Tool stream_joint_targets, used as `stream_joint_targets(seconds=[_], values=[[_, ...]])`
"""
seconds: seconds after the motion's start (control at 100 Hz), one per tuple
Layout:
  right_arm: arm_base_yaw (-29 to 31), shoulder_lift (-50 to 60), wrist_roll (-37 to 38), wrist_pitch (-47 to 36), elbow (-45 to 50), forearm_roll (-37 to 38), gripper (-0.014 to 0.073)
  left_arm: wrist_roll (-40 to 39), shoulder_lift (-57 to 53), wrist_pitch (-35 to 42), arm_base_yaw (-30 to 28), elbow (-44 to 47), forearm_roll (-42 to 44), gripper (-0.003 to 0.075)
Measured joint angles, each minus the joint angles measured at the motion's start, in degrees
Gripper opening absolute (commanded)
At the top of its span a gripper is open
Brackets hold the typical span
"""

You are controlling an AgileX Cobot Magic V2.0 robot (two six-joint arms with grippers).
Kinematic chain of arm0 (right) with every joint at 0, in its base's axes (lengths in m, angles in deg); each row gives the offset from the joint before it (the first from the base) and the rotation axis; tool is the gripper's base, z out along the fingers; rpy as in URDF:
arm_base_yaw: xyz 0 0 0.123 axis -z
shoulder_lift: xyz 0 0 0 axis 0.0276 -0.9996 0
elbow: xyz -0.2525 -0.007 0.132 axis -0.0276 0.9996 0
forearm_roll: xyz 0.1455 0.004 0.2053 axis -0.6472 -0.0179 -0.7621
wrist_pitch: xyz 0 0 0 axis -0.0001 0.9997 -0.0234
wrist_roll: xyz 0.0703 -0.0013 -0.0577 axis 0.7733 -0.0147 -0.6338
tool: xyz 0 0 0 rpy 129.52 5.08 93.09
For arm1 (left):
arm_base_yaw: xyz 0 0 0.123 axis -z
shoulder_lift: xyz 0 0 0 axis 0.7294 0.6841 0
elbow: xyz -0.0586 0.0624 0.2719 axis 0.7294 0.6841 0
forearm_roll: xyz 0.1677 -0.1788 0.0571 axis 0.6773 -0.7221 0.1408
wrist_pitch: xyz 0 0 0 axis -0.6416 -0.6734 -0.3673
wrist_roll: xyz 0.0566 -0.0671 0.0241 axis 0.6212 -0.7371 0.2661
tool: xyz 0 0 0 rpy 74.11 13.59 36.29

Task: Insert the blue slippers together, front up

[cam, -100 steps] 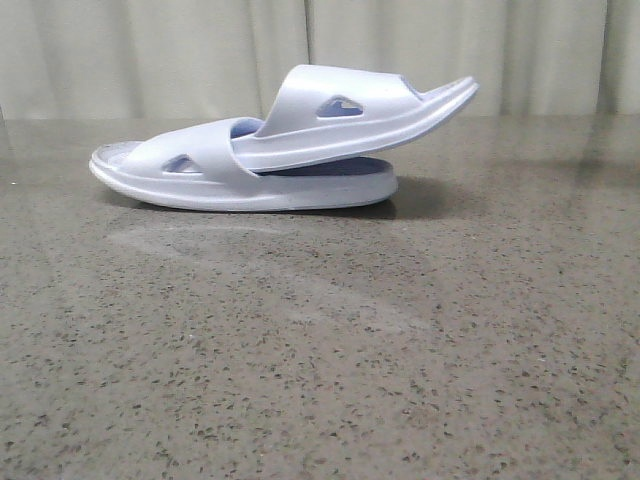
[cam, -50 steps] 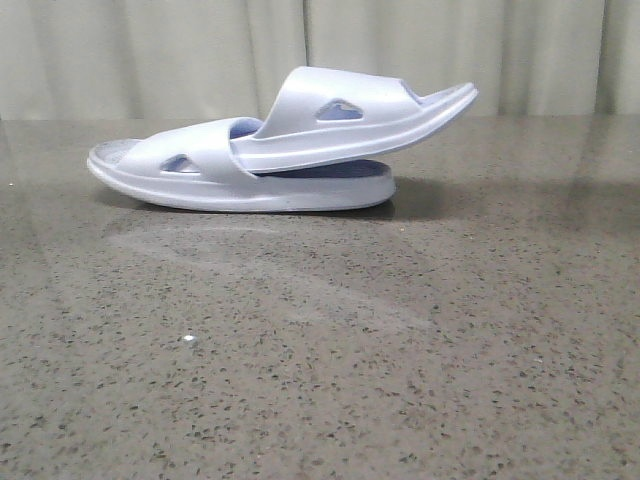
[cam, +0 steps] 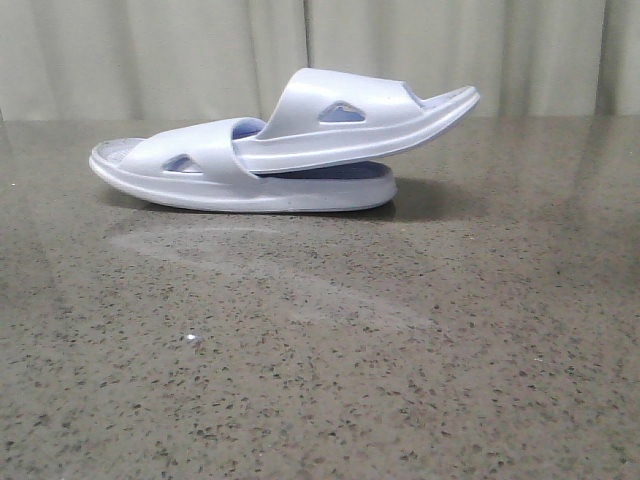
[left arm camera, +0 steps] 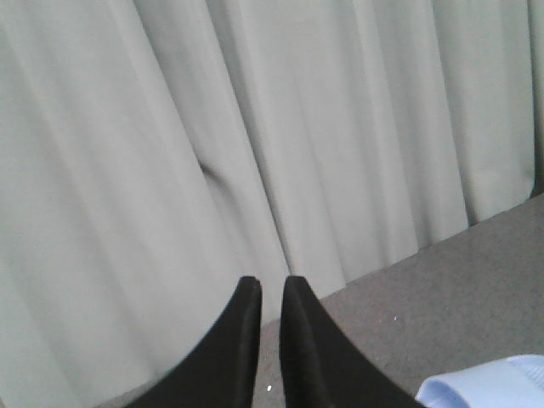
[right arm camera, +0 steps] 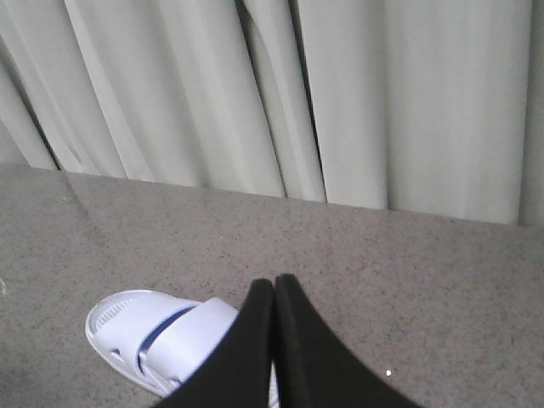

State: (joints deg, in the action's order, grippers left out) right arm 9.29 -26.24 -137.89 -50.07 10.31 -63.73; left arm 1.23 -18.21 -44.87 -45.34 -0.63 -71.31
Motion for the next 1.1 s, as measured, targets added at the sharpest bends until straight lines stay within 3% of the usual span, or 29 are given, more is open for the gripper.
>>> stream_joint_targets(seconds=[0.22, 0.51, 0.68, 1.1], values=[[0.0, 11.1, -5.2, -5.1, 17.6, -0.3, -0.0085, 4.9, -9.8, 8.0, 0.0, 19.7, -2.2, 0.0015], [0.0, 22.6, -8.0, -10.0, 36.7, -4.5, -0.0085, 19.3, -19.1, 15.0, 0.0, 42.6, -20.6, 0.0015], [0.0, 24.2, -8.1, -10.6, 38.3, -5.3, -0.0089, 21.5, -20.6, 16.1, 0.0, 47.1, -24.7, 0.0015], [0.0, 24.3, -8.2, -8.3, 38.3, -6.9, -0.0089, 21.9, -20.7, 16.7, 0.0, 47.4, -29.0, 0.0015]])
